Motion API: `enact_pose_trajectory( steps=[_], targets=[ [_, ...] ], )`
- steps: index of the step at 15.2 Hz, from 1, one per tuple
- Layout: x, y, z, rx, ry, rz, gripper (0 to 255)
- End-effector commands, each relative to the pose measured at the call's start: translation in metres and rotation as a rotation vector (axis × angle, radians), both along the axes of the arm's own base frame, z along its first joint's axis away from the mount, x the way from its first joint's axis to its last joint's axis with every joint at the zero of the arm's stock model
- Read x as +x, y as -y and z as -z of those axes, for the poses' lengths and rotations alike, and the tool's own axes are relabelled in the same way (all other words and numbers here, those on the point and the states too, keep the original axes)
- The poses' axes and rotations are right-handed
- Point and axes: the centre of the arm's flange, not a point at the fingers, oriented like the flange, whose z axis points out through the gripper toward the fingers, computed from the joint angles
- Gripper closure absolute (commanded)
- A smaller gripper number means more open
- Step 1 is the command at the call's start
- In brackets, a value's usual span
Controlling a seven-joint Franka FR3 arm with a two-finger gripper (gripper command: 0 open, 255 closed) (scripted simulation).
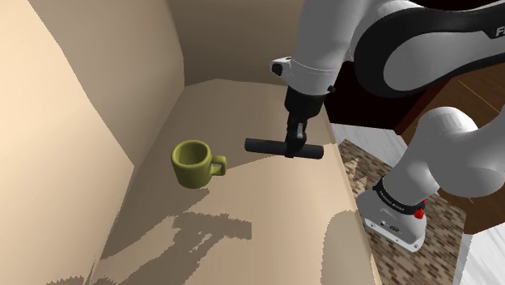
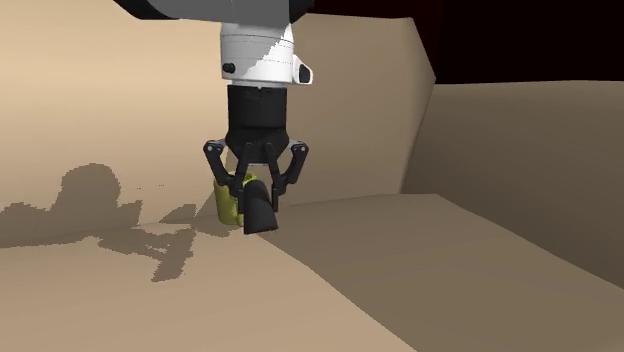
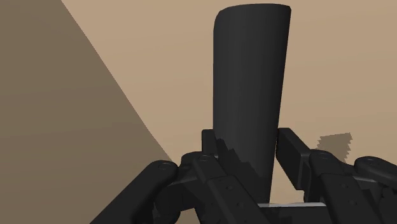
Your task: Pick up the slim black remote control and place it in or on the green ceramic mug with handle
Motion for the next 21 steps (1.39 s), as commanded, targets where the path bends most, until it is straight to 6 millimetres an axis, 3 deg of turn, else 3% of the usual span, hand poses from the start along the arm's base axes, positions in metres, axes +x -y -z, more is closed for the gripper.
enact_pose_trajectory(
  steps=[1,12,21],
  targets=[
    [-0.001,0.000,-0.011,0.000,0.000,0.000,255],
    [-0.001,0.000,-0.064,0.000,0.000,0.000,255],
    [0.081,-0.086,-0.058,0.000,0.000,0.000,255]
  ],
)
